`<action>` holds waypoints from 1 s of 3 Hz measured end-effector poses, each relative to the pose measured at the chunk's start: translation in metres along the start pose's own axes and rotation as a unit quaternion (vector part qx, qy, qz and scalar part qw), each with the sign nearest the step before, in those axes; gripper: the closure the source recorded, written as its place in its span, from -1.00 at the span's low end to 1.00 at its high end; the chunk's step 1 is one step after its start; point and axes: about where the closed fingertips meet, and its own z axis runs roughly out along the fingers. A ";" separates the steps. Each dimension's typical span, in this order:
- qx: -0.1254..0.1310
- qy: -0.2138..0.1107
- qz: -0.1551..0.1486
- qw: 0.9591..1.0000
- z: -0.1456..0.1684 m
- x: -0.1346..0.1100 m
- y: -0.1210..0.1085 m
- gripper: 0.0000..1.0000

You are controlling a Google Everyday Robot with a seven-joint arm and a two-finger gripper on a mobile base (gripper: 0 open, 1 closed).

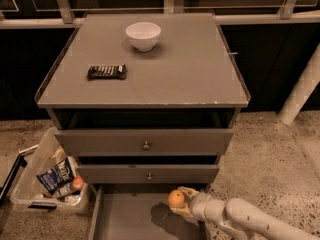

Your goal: Place orange into bottom drawer

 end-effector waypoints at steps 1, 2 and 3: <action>0.011 0.027 0.010 1.000 0.013 0.029 -0.008 1.00; 0.011 0.027 0.010 1.000 0.013 0.029 -0.008 1.00; -0.009 0.021 0.024 0.999 0.031 0.035 -0.002 1.00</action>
Offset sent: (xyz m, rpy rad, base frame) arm 0.0063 -0.0085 -0.0266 -0.0328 0.0272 -0.0313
